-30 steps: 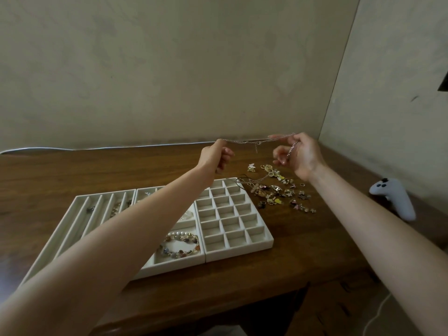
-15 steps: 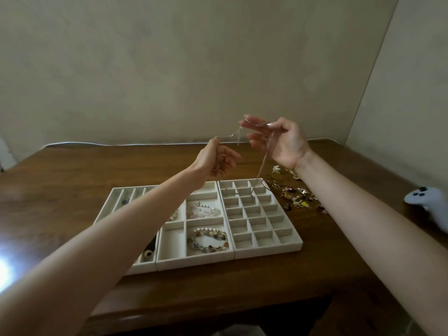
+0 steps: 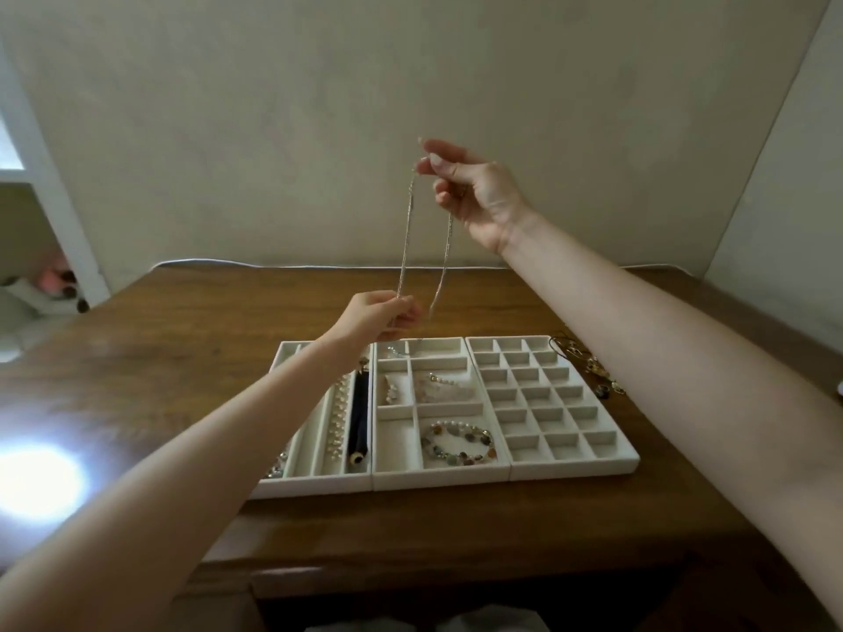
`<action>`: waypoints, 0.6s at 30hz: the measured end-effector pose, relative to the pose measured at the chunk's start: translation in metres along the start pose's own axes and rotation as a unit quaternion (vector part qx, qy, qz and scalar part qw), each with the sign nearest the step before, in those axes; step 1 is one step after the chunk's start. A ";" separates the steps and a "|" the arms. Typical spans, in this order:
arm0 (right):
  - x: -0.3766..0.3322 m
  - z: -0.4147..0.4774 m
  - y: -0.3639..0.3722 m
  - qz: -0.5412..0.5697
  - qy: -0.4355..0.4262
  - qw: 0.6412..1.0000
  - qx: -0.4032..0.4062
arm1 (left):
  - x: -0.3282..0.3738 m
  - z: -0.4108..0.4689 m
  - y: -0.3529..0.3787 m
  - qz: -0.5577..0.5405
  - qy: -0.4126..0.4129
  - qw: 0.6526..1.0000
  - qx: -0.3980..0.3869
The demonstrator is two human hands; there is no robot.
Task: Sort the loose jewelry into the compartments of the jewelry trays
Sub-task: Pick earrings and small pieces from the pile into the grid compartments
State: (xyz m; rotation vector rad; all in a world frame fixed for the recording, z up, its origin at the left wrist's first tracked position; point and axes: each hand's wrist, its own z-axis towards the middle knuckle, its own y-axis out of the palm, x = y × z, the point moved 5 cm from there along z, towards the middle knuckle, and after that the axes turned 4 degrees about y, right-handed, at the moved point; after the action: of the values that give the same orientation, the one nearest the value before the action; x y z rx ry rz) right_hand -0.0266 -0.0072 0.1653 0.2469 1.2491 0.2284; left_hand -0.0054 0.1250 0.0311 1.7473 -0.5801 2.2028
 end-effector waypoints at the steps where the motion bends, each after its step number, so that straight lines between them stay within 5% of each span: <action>1: 0.001 0.001 0.008 -0.007 0.002 1.000 -0.010 | -0.003 -0.003 -0.004 -0.006 -0.004 1.000 -0.002; 10: 0.020 0.015 0.057 0.010 0.003 1.000 -0.021 | -0.014 -0.033 -0.030 -0.015 0.012 0.999 -0.036; 18: 0.020 0.020 0.070 -0.260 -0.109 0.959 0.036 | -0.011 -0.067 -0.063 -0.045 0.047 0.997 0.046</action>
State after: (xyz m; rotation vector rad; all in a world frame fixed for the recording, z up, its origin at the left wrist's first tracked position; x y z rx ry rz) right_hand -0.0041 0.0644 0.1744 -0.0024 1.0624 -0.2923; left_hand -0.0327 0.2129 0.0161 1.6693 -0.3766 2.2676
